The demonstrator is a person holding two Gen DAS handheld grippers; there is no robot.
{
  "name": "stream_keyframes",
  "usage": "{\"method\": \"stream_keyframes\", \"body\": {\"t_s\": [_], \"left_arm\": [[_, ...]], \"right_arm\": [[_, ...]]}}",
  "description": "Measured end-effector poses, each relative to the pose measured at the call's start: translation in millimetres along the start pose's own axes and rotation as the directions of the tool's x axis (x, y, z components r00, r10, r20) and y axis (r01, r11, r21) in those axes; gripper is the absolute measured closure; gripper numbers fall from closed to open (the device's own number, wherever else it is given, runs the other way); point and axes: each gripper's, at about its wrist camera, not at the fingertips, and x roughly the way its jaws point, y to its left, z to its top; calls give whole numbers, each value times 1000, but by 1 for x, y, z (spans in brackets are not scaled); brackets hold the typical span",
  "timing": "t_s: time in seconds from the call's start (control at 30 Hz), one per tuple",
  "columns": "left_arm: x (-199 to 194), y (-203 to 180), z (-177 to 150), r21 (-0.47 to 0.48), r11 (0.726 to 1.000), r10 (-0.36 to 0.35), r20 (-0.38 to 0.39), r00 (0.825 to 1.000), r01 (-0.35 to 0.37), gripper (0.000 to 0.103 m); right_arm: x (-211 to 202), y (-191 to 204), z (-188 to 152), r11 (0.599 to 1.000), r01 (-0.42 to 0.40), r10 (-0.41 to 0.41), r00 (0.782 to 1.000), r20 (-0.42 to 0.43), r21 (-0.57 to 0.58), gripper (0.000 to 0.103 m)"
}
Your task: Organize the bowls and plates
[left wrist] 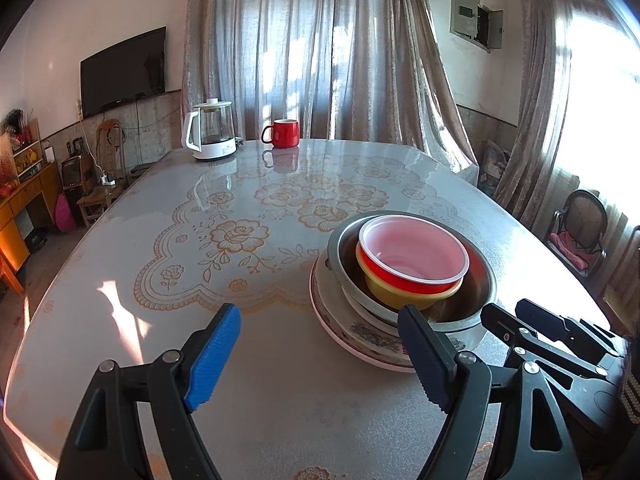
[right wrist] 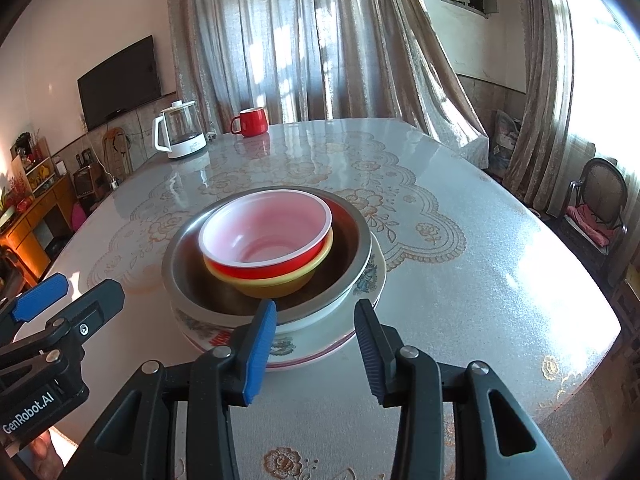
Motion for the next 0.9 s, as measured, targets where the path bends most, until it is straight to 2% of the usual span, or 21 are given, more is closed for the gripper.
{"method": "stream_keyframes", "body": {"t_s": [0.9], "left_arm": [[-1, 2, -1, -9, 1000, -1, -2, 1000, 1, 21]], "right_arm": [[2, 4, 1, 1000, -1, 1, 1000, -9, -12, 62]]}}
